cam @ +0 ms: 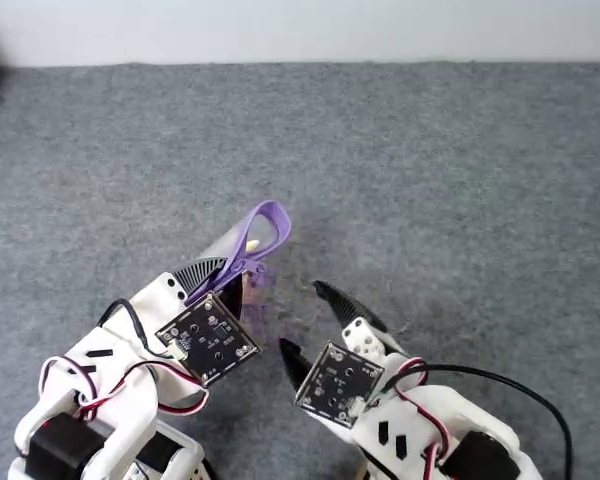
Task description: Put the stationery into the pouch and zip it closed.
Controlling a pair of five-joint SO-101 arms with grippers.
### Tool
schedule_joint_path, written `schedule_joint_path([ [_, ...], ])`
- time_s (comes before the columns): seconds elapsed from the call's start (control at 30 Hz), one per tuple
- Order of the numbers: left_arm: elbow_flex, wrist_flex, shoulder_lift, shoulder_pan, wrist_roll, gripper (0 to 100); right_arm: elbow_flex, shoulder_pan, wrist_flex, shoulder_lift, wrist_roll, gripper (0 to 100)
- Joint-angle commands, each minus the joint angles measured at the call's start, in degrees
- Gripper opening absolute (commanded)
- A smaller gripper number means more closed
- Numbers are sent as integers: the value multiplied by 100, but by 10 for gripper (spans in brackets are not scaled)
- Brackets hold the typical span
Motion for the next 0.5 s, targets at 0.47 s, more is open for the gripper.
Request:
schedule_joint_path([
  [0.47,-22,-9,-9,-35,70,12,-70,-207,-2237,1947,-853,248],
])
